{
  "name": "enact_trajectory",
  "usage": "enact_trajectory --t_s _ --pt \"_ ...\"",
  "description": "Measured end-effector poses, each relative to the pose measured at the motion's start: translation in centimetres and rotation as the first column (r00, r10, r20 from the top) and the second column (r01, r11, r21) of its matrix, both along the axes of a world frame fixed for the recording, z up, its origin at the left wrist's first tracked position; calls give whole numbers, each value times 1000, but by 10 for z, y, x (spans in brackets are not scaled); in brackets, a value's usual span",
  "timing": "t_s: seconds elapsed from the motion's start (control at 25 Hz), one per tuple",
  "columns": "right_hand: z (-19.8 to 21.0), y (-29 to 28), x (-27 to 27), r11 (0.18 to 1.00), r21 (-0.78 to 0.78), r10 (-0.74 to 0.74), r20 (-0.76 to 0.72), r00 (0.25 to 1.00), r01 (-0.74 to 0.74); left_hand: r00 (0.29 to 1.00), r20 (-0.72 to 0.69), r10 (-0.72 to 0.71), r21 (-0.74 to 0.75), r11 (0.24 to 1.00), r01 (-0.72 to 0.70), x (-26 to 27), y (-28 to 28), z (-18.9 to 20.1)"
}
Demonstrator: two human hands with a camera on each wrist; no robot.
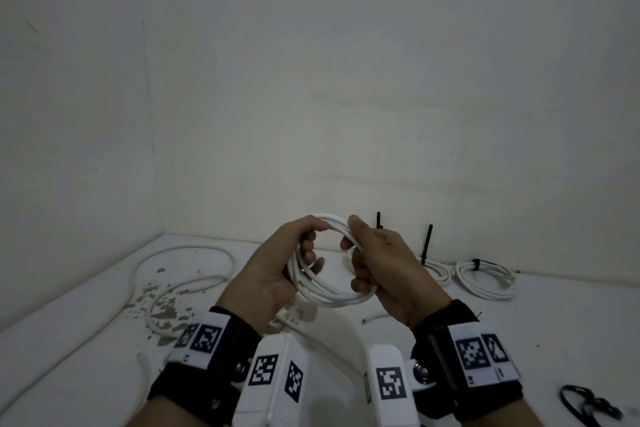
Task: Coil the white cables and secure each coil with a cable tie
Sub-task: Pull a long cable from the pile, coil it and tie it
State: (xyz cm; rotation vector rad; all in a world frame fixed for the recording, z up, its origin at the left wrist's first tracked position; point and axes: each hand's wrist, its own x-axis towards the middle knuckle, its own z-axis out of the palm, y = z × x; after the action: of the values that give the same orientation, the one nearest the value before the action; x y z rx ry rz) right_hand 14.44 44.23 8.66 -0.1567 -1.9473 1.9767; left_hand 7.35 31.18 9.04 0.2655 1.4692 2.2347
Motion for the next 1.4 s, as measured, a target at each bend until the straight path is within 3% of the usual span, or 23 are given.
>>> enact_trajectory --t_s 0.16,0.36,0.56,0.68,0.84,1.0,1.28,1.4 --pt "10 12 4 979 -100 -187 -111 976 176 974 -35 -225 82 970 227 13 12 -4" --pt "17 11 9 968 -168 -212 -133 968 188 929 -105 -356 82 928 364 18 11 -2" --pt "13 9 5 973 -185 -171 -164 972 140 955 -91 -284 53 956 289 13 3 4" --pt "10 6 4 984 -168 -96 -174 980 66 986 3 -169 133 977 167 8 -1 10" --pt "7 4 4 993 -114 -23 -161 987 5 1000 17 -2 145 989 -1 3 2 9" --pt "6 6 5 995 -94 23 -171 985 -40 997 -43 -65 166 983 72 -1 -3 9" --pt "14 21 10 998 -20 51 -3 999 -51 971 -169 -166 -33 986 163 0 0 1" --pt "13 24 10 994 -46 92 -83 992 -96 954 -157 -256 -33 967 254 -1 2 -4"
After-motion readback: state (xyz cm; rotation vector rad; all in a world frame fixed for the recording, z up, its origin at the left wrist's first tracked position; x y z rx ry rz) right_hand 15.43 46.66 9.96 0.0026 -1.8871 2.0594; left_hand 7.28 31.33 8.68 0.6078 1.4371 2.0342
